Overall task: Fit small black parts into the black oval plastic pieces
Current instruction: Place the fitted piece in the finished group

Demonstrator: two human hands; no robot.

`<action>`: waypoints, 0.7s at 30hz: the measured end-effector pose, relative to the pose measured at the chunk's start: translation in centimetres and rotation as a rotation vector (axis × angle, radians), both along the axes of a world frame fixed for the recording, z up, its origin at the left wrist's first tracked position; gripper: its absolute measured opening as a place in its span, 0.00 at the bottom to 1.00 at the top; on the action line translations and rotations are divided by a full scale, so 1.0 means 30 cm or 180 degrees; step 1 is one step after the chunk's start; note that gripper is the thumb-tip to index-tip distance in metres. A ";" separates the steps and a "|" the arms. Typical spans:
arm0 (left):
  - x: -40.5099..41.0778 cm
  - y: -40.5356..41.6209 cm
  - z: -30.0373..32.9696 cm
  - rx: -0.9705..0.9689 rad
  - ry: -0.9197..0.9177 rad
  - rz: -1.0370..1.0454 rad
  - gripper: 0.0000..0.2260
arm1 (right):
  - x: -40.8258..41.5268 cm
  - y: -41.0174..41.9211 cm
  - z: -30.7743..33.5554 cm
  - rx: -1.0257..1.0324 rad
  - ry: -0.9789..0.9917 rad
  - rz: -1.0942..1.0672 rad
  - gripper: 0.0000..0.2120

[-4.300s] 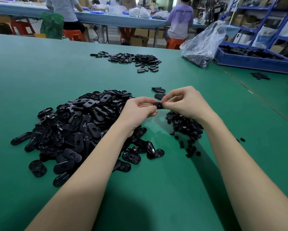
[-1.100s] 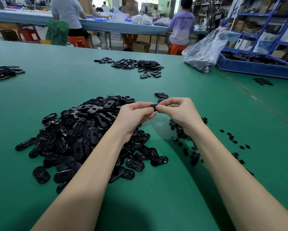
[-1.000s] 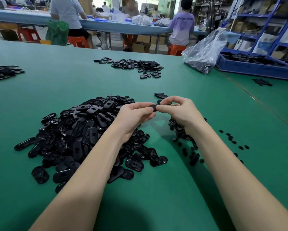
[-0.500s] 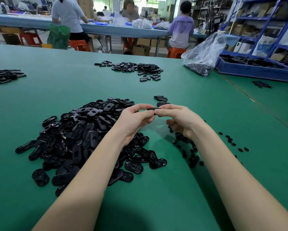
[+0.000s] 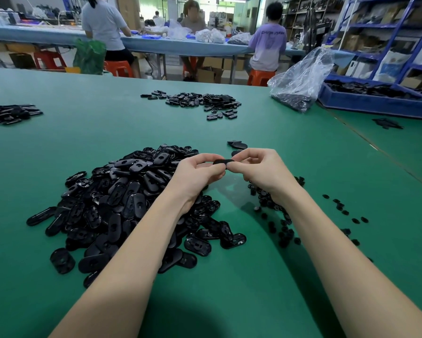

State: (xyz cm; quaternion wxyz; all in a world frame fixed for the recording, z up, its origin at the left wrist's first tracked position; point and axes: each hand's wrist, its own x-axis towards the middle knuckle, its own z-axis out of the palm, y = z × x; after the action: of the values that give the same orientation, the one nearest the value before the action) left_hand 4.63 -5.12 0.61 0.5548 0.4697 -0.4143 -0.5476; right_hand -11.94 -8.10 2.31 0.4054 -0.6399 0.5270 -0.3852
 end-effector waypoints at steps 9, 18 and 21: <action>-0.008 -0.007 -0.013 -0.0109 -0.0531 0.0111 0.05 | 0.012 -0.002 -0.026 -0.0287 0.0199 -0.0092 0.08; -0.012 -0.025 -0.028 -0.0151 -0.0364 0.0277 0.07 | -0.039 0.003 -0.002 -0.1120 0.1045 0.0188 0.07; -0.013 -0.034 -0.031 -0.0111 -0.0245 0.0274 0.07 | -0.036 -0.006 -0.015 -0.1142 0.1190 -0.0021 0.06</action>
State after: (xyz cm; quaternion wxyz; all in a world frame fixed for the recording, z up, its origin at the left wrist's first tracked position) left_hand 4.24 -6.14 -0.32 0.5696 0.4981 -0.4242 -0.4975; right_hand -13.01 -8.30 1.88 0.1796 -0.7599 0.5182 -0.3488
